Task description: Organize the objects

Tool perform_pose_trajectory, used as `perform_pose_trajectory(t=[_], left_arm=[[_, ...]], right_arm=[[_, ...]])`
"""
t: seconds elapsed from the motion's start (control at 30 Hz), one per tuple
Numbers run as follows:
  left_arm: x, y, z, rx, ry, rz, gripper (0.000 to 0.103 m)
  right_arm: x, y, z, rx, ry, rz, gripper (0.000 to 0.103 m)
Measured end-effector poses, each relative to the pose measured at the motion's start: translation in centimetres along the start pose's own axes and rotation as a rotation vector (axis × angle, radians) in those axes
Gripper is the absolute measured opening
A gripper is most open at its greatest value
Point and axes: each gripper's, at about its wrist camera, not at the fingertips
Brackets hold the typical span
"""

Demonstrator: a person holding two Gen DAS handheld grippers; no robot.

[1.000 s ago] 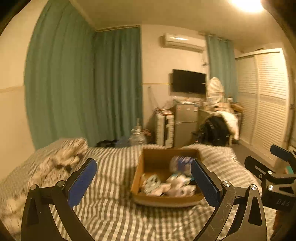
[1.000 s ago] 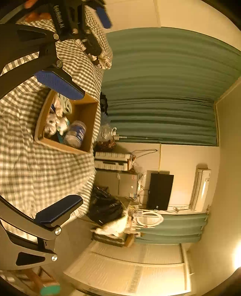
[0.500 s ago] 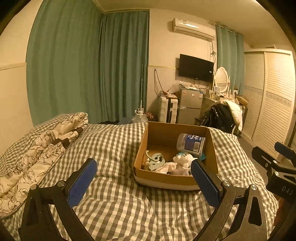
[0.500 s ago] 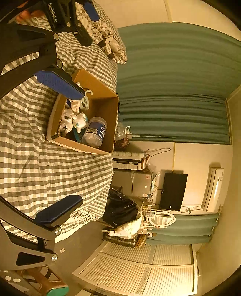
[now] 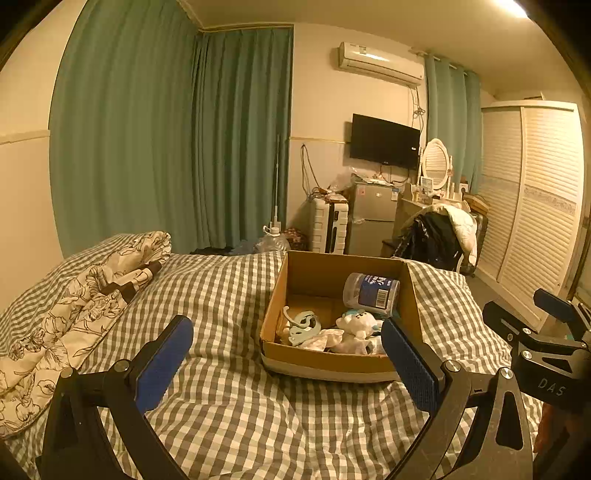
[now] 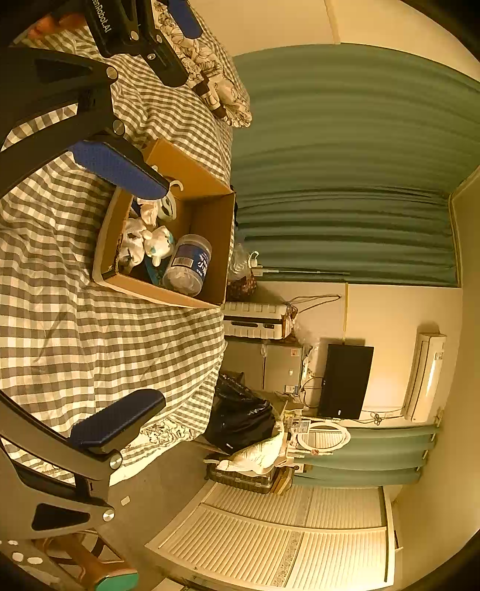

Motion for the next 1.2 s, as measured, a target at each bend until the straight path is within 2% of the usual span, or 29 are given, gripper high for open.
perform_pose_trajectory(t=[1.2], left_arm=[[-0.21, 0.34, -0.19, 0.011, -0.015, -0.020, 0.103]], right_arm=[[-0.08, 0.38, -0.35, 0.024, -0.001, -0.003, 0.103]])
Point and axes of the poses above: each gripper's, at about its wrist camera, not at the fingertips, and z roughly against the way its jaws point, x to its left, y to its underside
